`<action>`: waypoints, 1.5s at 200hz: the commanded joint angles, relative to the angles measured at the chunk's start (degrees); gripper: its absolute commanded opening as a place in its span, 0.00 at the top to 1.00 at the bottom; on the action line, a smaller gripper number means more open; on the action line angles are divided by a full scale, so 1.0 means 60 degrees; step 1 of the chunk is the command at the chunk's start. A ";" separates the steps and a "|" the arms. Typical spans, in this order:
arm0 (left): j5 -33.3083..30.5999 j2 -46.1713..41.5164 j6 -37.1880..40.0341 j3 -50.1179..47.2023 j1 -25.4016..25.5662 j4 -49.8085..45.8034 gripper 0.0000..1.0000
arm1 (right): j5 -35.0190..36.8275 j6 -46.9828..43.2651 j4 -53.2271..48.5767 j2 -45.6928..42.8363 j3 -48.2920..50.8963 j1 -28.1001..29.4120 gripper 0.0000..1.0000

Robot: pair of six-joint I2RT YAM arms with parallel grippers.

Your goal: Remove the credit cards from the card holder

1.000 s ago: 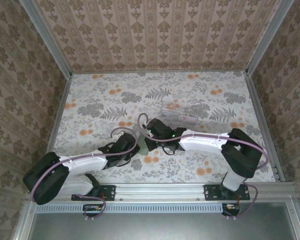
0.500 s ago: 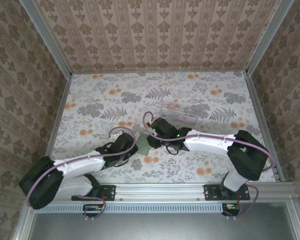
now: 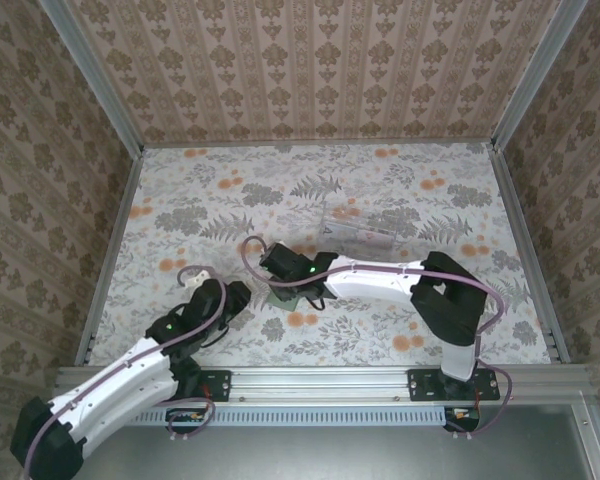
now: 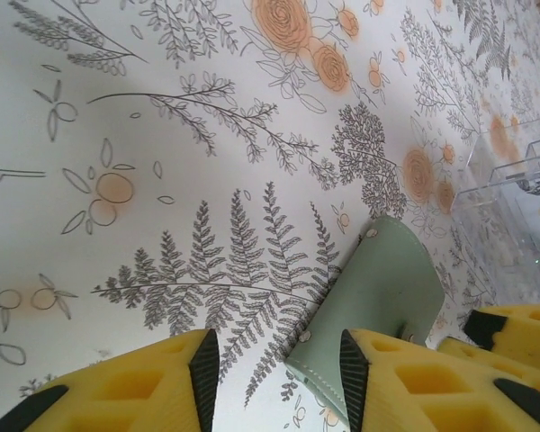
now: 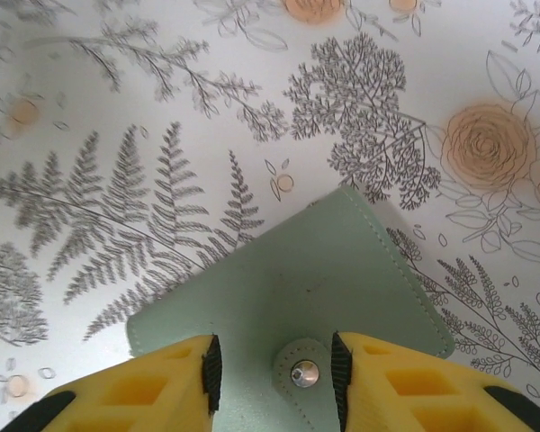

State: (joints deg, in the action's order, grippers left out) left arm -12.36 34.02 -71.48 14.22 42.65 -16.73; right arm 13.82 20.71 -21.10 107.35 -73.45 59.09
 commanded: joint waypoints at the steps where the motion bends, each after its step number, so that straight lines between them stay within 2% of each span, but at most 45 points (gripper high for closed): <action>1: -0.0176 -0.0290 0.0144 -0.0099 -0.0093 -0.0562 0.56 | 0.0590 -0.0127 -0.0992 0.0440 -0.0405 0.0083 0.58; 58: 0.0027 -0.0059 0.0137 -0.0171 -0.0122 -0.0320 0.55 | 0.0676 -0.0047 -0.1244 0.1036 -0.0697 0.0098 0.59; 98: 0.0074 0.0016 0.0137 -0.0216 -0.0134 -0.0221 0.53 | 0.0663 0.0004 -0.1189 0.1202 -0.0577 0.0097 0.55; 114: 0.0118 0.0062 0.0150 -0.0217 -0.0150 -0.0180 0.53 | 0.0684 -0.0006 -0.1149 0.1215 -0.0534 0.0083 0.62; 144: 0.0186 0.0127 0.0193 -0.0187 -0.0136 -0.0088 0.53 | 0.0637 0.0023 -0.0989 0.1064 -0.0400 0.0083 0.87; 164: 0.0313 0.0209 0.0249 -0.0202 -0.0148 0.0119 0.53 | 0.0638 0.0044 -0.0870 0.0825 -0.0272 0.0080 1.00; 194: 0.0613 0.0657 0.0395 -0.0159 -0.0128 0.0831 0.53 | 0.0521 -0.0025 -0.0601 0.0359 -0.0003 0.0070 1.00; 243: 0.1177 0.2319 0.0737 0.0309 0.0144 0.2400 0.64 | 0.0119 -0.0196 -0.0103 -0.0248 0.0316 0.0069 1.00; 279: 0.1589 0.4042 0.0770 0.0845 0.0342 0.3367 0.82 | -0.0279 -0.0187 0.0306 -0.0354 0.0547 0.0026 1.00; 300: 0.1606 0.4801 0.0749 0.1146 0.0449 0.3717 0.89 | -0.0608 -0.0034 0.0580 -0.0432 0.0779 -0.0076 1.00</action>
State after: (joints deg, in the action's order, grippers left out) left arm -4.27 59.22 -67.70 18.22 44.64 0.51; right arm 13.13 20.10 -20.18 106.91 -70.63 59.35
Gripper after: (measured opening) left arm 0.143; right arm 0.065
